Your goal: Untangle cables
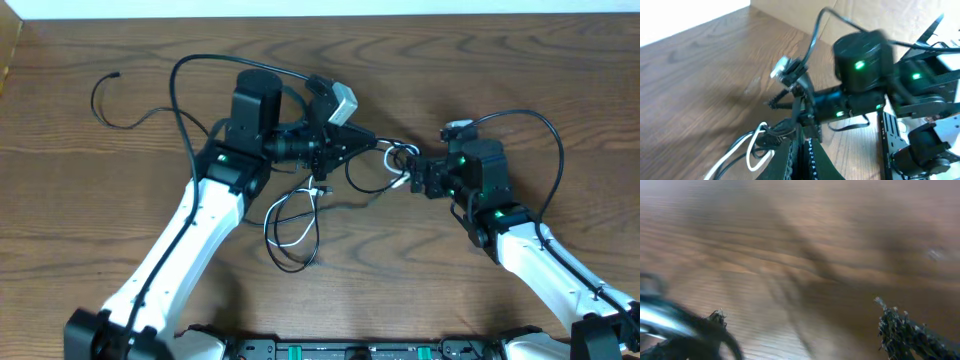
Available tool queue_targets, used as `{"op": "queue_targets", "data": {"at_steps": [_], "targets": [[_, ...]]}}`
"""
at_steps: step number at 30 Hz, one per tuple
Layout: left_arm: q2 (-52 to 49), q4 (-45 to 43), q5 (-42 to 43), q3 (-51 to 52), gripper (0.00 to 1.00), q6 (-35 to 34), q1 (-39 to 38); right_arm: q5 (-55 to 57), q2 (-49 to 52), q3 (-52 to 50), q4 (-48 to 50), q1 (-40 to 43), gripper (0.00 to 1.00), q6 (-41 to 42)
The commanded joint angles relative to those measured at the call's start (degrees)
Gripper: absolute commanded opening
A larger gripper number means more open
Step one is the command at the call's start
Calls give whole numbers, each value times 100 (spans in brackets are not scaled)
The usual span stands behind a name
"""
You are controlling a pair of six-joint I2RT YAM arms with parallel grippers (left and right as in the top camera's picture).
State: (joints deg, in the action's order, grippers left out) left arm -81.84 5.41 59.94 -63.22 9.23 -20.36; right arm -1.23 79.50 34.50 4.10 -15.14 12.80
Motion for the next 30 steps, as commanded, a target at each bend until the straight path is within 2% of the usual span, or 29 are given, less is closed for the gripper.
{"op": "queue_targets", "data": {"at_steps": [1,4,10,12,14,15,16,17,20,24,26,28,30], "targets": [[483,-20,-35,-11,8,-7,90,820,37,-13,-186,-17,96,271],[721,61,-586,-11,8,-7,219,820,37,-13,-330,-17,96,264],[1202,83,-1322,-11,7,-55,634,844,39,-70,-439,-17,89,260],[1342,116,-1635,-11,8,-94,802,833,44,-76,-431,-17,72,260],[1381,210,-1818,-11,7,-94,916,785,44,-76,-385,-20,36,260],[1381,280,-1945,-11,8,-94,960,671,44,-76,-352,-20,26,260],[1368,402,-2229,-11,8,-94,1010,435,44,-76,-273,-20,10,260],[1362,474,-2430,-11,8,-94,1021,227,44,-76,-208,-20,1,258],[1314,656,-2988,-11,8,-94,1023,-455,44,-76,20,-20,1,52],[1217,870,-3665,-11,8,-96,1023,-1744,44,-76,492,-20,1,-634],[1178,942,-3650,-11,9,-111,1023,-2304,44,-76,691,-20,1,-894],[1163,981,-3602,-11,15,-157,1021,-2806,44,-76,859,-20,1,-1169],[1163,1005,-3191,-11,17,-151,1021,-3176,44,-76,994,-22,1,-1366]]}}
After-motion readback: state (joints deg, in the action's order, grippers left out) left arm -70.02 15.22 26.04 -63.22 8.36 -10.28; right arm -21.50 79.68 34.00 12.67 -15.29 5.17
